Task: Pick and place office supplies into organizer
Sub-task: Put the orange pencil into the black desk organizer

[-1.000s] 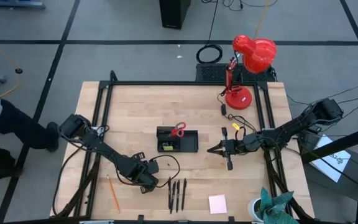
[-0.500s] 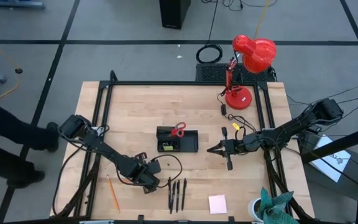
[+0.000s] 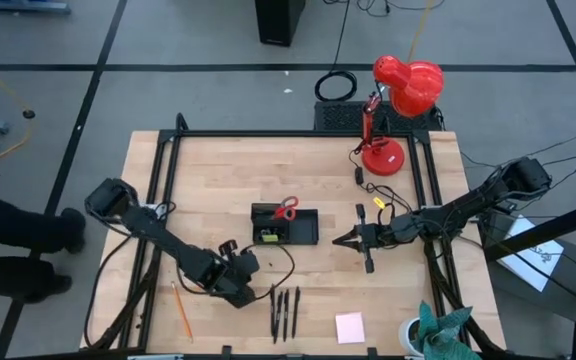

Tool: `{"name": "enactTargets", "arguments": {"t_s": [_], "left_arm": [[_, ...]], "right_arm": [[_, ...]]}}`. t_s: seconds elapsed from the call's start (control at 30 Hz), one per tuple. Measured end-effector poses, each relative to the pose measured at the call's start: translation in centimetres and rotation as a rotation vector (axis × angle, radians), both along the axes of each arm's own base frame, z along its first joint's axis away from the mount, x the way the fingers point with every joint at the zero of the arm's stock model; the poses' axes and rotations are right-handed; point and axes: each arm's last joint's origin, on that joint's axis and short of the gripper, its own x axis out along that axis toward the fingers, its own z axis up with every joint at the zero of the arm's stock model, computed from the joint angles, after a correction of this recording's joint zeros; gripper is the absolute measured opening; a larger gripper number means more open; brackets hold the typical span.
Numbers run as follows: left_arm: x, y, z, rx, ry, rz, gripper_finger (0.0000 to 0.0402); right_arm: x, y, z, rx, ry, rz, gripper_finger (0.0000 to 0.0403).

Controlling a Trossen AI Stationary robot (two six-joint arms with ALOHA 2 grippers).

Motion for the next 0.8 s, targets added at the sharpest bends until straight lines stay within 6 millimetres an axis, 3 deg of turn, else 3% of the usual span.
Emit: {"name": "enactTargets", "arguments": {"t_s": [0.3,0.5,0.8], "left_arm": [[-0.3,0.5,4.2,0.156,-0.237,-0.051,0.0005],[0.8,1.2,7.6,0.275,-0.431,-0.178,0.0016],[2.3,4.0,12.4,0.417,-0.654,-0.380,0.0017]], "right_arm": [[0.0,0.0,0.0,0.001,-0.002,-0.001,0.0004],[0.0,0.0,0.0,0.002,-0.005,0.000,0.0004],[0.0,0.0,0.1,0.002,-0.006,0.000,0.0004]]}}
